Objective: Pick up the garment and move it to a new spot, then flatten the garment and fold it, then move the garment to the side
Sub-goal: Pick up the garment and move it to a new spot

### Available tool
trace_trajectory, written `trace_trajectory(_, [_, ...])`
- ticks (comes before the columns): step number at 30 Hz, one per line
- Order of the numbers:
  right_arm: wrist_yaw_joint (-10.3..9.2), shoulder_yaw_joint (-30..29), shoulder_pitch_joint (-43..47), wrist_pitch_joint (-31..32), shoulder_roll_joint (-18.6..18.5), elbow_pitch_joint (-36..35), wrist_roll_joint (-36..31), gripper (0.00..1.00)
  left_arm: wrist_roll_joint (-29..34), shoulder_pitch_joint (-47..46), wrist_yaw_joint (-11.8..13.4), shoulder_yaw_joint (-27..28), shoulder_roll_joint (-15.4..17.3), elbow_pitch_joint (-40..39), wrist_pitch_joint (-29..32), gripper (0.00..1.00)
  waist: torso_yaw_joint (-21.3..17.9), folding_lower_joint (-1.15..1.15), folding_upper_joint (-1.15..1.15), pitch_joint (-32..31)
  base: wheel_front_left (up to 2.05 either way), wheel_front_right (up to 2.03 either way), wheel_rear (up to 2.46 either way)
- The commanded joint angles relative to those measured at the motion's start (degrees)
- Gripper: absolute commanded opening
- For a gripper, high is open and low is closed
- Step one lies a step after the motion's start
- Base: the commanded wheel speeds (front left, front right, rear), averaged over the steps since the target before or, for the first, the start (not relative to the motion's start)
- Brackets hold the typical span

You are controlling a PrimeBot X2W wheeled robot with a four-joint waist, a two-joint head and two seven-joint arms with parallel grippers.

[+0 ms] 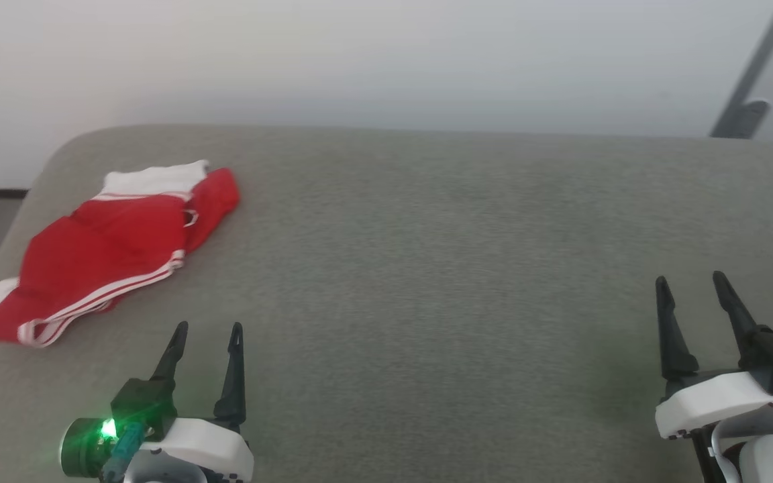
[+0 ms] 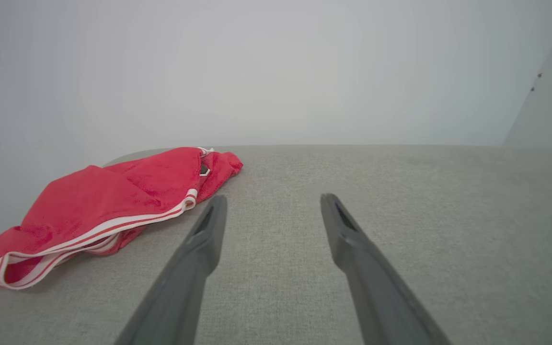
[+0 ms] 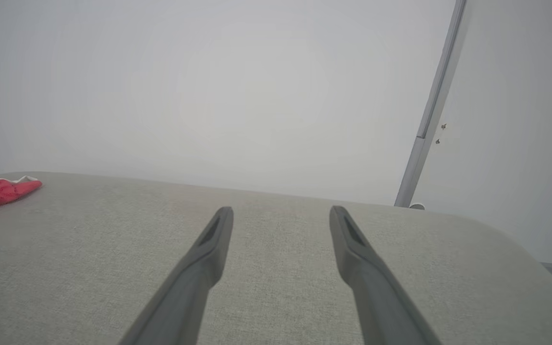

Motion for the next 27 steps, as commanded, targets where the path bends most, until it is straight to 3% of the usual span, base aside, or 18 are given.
trace_trajectory(1, [-0.02,0.15,0.20,-0.33,0.06,-0.04,0.55,1.00,-0.64,-0.78,-0.23,0.16,0.05,0.06,-0.25,1.00,3.13,0.00,0.00,0.61,0.00,0.00,0.00])
trace_trajectory(17, [-0.04,5.07,-1.19,-0.33,0.33,1.97,1.22,1.00,-1.68,2.16,0.68,1.41,-0.64,-0.09,-0.22,1.00,23.75,0.00,0.00,0.50,0.00,0.00,0.00])
trace_trajectory(27, [-0.05,13.32,-6.19,-0.32,0.46,5.59,2.85,1.00,-6.48,6.99,4.80,3.26,-0.69,-4.74,-0.22,1.00,25.03,0.00,0.00,1.60,0.00,0.00,0.00])
